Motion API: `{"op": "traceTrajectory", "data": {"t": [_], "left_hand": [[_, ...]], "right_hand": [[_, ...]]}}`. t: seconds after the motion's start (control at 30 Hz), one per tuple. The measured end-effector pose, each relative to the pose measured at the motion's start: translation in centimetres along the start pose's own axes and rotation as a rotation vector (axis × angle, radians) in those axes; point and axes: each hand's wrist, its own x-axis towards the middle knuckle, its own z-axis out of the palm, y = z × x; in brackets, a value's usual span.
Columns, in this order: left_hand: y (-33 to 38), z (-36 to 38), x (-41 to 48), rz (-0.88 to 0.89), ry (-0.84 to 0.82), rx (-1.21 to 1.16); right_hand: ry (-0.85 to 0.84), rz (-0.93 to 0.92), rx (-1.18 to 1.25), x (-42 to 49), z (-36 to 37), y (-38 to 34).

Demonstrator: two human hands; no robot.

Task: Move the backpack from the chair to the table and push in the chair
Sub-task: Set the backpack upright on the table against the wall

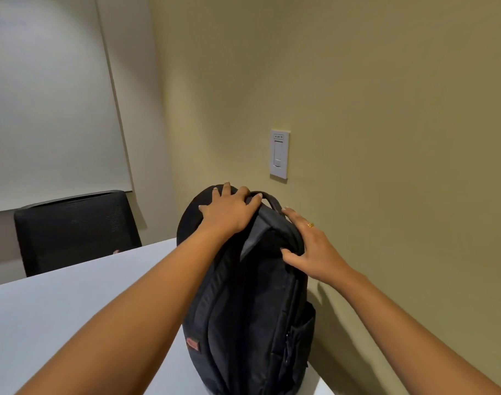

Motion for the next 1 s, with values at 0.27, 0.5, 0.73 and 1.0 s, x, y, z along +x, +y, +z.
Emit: {"op": "traceTrajectory", "data": {"t": [0.27, 0.5, 0.73, 1.0], "left_hand": [[0.6, 4.6, 0.5, 0.155, 0.048, -0.364], [2.6, 8.4, 2.5, 0.232, -0.106, -0.319], [1.8, 9.7, 2.9, 0.336, 0.042, -0.252], [-2.6, 9.4, 1.5, 0.173, 0.498, -0.224]], "right_hand": [[0.256, -0.243, -0.447, -0.5, 1.5, -1.5], [0.262, 0.004, -0.64, 1.4, 2.1, 1.0], [0.206, 0.05, -0.897, 1.6, 1.7, 2.4], [0.274, 0.073, -0.564, 1.1, 3.2, 0.7]]}}
